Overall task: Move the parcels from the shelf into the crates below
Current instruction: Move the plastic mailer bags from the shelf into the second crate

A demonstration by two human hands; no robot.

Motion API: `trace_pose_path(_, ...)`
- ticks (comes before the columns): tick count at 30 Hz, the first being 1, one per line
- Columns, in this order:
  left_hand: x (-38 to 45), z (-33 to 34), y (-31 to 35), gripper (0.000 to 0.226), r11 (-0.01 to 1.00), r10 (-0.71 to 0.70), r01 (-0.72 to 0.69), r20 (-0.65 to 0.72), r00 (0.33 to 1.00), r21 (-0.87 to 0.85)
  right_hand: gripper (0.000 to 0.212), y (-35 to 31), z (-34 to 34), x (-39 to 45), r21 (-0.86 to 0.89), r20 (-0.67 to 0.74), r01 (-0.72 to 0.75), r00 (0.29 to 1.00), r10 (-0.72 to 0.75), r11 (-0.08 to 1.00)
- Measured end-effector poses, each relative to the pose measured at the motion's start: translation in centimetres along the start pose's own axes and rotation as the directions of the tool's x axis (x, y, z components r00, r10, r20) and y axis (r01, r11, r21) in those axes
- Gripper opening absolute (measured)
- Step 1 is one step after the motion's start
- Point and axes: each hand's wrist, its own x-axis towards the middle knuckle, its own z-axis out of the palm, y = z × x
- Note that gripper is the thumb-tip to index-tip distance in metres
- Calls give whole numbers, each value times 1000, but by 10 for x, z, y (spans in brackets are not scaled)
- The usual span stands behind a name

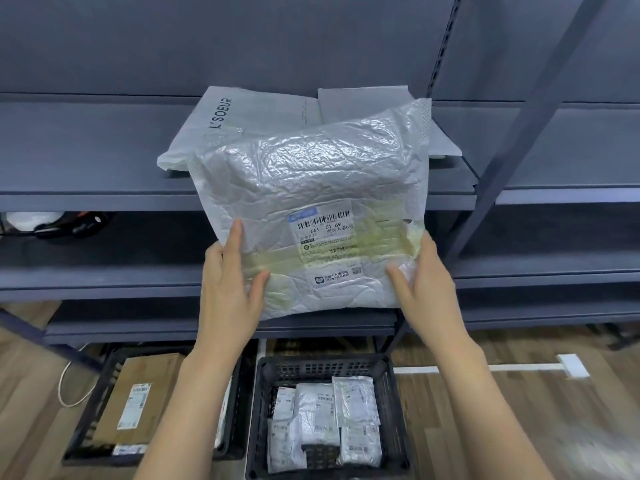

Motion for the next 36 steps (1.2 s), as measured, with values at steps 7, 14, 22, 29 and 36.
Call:
trace_pose_path(7, -17, -2, -16, 86, 993, 17, -23, 53, 998, 115, 85, 5, 33, -24, -92, -10, -166, 986, 166, 982)
trace_pose_path(14, -43, 8, -43, 92, 990, -89, 62, 219, 972, 128, 75, 20, 65, -51, -121, -47, -256, 966, 252, 959)
trace_pose_path(22, -90, 35, -77, 82, 967, -254, 219, 468, 846, 129, 86, 45, 96, -110, -315, 71, -413, 888, 455, 855)
trace_pose_path(29, -115, 59, -93, 75, 956, -291, 243, 583, 758, 162, 90, 71, 108, -144, -395, 114, -481, 820, 561, 783)
trace_pose_path(36, -136, 82, -102, 68, 940, -339, 268, 618, 709, 209, 86, 102, 120, -151, -464, 216, -442, 784, 582, 768)
